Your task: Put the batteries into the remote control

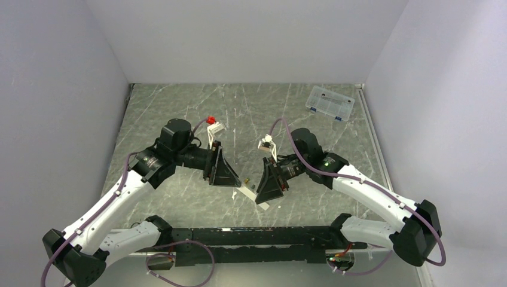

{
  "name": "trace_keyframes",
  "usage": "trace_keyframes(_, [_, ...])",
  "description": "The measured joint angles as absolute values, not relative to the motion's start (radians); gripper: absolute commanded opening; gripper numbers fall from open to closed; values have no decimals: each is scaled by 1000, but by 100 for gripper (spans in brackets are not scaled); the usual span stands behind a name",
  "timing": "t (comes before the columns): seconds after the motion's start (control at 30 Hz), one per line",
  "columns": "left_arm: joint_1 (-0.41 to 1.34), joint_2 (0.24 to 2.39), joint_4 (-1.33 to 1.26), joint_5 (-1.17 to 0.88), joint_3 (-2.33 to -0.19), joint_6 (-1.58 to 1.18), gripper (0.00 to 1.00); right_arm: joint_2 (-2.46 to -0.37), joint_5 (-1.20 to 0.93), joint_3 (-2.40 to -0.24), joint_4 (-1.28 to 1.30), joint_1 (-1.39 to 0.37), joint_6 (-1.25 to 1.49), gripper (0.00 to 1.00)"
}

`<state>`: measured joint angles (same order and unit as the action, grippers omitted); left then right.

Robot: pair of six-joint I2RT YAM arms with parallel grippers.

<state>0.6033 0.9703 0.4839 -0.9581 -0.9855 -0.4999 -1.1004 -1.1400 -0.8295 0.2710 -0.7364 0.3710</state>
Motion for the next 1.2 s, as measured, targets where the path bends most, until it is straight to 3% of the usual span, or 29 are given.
trace_keyframes(0.6, [599,971,460,-1006,-969,-509,40,-1095,-1160,-841,259,-741,372,0])
trace_keyframes(0.77, [599,971,461,-1010,-969,-509,0,-1093,-1158,-841,260,-742,377,0])
trace_keyframes(0.83, [599,971,461,-1010,-969,-509,0,-1093,-1158,-842,261,-742,377,1])
trace_keyframes(0.93, [599,971,460,-1009,-969,-510,0,-1092,-1156,-842,262,-742,377,14])
trace_keyframes(1.07, [599,970,453,-1008,-963,-514,0,-1088,-1147,-842,270,-742,376,39])
trace_keyframes(1.2, [599,970,439,-1005,-949,-521,0,-1077,-1120,-842,295,-742,365,52])
